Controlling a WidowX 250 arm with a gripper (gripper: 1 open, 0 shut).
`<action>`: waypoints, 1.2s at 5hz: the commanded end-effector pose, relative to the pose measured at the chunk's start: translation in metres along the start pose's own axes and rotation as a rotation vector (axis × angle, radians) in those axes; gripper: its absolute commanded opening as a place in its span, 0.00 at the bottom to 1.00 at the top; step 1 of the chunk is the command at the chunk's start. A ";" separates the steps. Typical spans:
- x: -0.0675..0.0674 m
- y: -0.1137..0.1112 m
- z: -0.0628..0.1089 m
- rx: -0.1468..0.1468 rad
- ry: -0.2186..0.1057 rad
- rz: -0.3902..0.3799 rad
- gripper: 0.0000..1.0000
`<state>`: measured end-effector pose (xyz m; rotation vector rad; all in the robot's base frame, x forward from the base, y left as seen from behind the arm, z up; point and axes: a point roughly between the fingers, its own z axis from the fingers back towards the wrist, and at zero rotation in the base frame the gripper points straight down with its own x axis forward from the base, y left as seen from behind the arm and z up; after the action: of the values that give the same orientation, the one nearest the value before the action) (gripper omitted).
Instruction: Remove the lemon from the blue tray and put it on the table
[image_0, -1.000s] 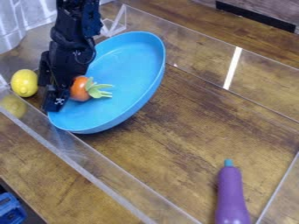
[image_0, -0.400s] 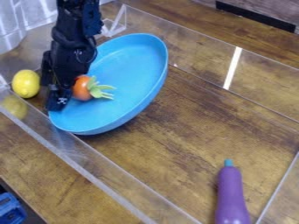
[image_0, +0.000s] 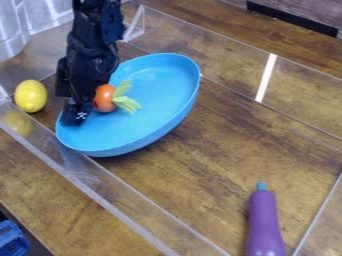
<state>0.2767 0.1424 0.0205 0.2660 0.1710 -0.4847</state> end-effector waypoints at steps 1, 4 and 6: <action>0.006 -0.017 -0.018 -0.049 0.011 -0.017 1.00; 0.015 -0.020 -0.017 -0.038 -0.025 -0.014 1.00; 0.022 -0.022 -0.016 -0.033 -0.053 -0.012 1.00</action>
<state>0.2864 0.1360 0.0185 0.2680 0.1203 -0.4968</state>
